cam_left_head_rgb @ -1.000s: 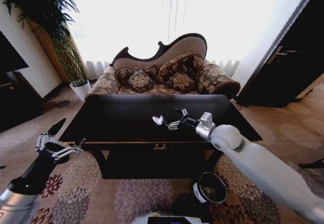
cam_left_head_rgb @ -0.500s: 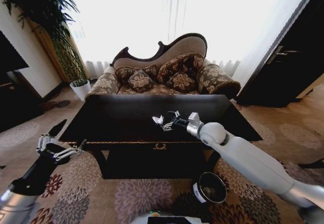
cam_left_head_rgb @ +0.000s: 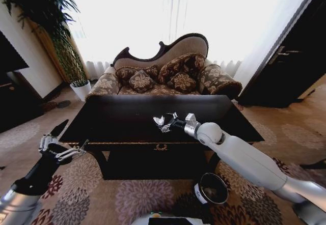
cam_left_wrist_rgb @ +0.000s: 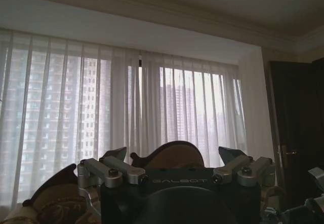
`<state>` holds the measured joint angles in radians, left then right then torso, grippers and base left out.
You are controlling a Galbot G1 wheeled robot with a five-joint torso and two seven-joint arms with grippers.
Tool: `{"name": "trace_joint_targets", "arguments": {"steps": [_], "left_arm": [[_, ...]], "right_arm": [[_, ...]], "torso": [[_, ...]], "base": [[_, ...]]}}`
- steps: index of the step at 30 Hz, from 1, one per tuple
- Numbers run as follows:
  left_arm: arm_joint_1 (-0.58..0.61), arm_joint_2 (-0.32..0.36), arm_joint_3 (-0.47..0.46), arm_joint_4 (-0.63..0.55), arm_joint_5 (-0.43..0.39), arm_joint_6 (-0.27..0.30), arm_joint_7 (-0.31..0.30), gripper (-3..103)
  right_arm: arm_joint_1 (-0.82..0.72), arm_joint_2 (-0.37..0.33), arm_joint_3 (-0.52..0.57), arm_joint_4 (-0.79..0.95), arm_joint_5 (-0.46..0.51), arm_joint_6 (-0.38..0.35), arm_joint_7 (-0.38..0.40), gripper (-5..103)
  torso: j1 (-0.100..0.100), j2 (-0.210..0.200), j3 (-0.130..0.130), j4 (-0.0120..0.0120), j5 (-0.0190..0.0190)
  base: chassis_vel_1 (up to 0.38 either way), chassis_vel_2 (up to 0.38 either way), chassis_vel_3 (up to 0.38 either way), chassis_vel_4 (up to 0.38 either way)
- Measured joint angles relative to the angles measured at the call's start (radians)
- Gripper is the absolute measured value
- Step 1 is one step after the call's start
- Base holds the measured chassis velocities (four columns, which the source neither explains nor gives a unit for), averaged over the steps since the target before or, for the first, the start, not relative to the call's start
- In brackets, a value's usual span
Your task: Move to the front of the table and place the trash on the table into the trash bin.
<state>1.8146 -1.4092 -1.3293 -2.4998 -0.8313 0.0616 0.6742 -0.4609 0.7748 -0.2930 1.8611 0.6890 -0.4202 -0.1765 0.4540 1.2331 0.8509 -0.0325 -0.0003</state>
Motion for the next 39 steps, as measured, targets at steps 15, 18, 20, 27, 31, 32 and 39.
{"name": "trace_joint_targets", "arguments": {"steps": [15, 18, 20, 27, 31, 32, 39], "left_arm": [[0.015, 0.0, -0.018, 0.0, -0.005, -0.003, 0.001, 100], [0.015, -0.002, -0.018, 0.0, -0.005, -0.003, 0.001, 100], [0.014, -0.003, -0.016, 0.0, -0.004, -0.003, 0.001, 100], [0.007, -0.006, -0.001, 0.0, 0.011, -0.003, 0.001, 100], [0.006, -0.006, 0.001, 0.0, 0.015, -0.003, 0.002, 100], [0.006, -0.006, 0.001, 0.0, 0.015, -0.003, 0.002, 100], [0.006, -0.005, 0.001, 0.0, 0.016, -0.002, 0.002, 100]], "right_arm": [[0.104, 0.042, -0.087, -0.078, -0.023, 0.015, -0.02, 100], [0.107, 0.044, -0.089, -0.1, -0.041, 0.021, -0.035, 100], [0.107, 0.043, -0.089, -0.107, -0.047, 0.025, -0.042, 100], [0.088, 0.038, -0.077, -0.118, -0.054, 0.039, -0.066, 92], [0.081, 0.038, -0.074, -0.118, -0.054, 0.041, -0.076, 82], [0.081, 0.039, -0.074, -0.118, -0.055, 0.041, -0.078, 76], [0.075, 0.04, -0.069, -0.116, -0.058, 0.043, -0.088, 49]], "torso": [[0.0, 0.0, 0.0, 0.0001, 0.0], [0.0, 0.0, 0.0, 0.0, 0.0], [0.0, 0.0, 0.0, 0.0, 0.0001], [0.0, 0.0, 0.0, 0.0, 0.0002], [0.0, 0.0, 0.0, 0.0, 0.0001], [0.0, 0.0, 0.0, 0.0, 0.0001], [0.0, 0.0, 0.0, 0.0, 0.0001]], "base": [[0.0, 0.0, 0.0, 0.0], [0.0, 0.0, 0.0, 0.0], [0.0, 0.0, 0.0, 0.0], [0.0, 0.0, 0.0, 0.0], [0.0, 0.0, 0.0, 0.0], [0.0, 0.0, 0.0, 0.0], [0.0, 0.0, 0.0, 0.0]]}}
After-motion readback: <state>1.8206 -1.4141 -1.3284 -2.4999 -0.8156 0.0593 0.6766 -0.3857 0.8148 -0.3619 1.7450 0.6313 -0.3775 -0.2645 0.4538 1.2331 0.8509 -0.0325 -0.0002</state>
